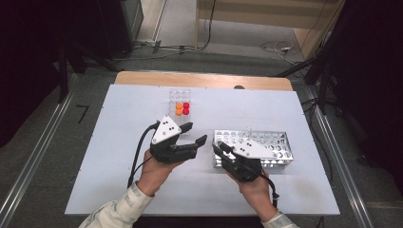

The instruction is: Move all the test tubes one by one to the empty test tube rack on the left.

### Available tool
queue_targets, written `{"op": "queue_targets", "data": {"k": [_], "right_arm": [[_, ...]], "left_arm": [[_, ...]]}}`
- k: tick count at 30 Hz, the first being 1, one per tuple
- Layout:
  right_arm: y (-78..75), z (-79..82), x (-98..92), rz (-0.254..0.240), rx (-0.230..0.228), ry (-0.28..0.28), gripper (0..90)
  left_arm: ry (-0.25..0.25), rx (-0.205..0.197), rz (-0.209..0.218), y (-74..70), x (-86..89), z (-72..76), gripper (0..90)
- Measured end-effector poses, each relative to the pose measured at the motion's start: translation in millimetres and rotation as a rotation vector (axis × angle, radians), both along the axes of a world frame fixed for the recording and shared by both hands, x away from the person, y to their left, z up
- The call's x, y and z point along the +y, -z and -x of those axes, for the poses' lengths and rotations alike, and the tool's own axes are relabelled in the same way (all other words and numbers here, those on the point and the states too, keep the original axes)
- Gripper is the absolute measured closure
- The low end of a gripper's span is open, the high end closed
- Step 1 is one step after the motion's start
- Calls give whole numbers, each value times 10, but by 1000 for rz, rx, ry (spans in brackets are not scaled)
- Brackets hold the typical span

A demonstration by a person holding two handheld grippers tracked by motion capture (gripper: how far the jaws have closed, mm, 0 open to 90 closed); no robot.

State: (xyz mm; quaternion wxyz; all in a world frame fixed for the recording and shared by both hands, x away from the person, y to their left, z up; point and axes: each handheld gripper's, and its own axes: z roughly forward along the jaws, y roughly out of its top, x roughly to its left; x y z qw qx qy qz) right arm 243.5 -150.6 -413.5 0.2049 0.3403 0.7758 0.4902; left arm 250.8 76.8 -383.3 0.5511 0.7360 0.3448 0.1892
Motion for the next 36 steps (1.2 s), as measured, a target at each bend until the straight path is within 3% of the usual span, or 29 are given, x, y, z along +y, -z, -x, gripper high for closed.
{"op": "queue_targets", "data": {"k": [4,8,16,23,33,36], "right_arm": [[58,-20,131,19,5,-20,738],[82,-9,221,34,-2,-32,738],[86,16,289,49,-18,-43,738],[84,19,282,51,-26,-39,738],[89,25,281,55,-26,-35,729],[83,20,263,53,-14,-43,603]], "left_arm": [[68,9,-30,18,-71,26,522],[92,23,-56,52,-114,23,619],[89,42,-81,94,-147,13,692],[81,55,-82,123,-157,3,693],[72,68,-69,135,-137,-13,764],[62,69,-62,128,-113,-22,767]]}}
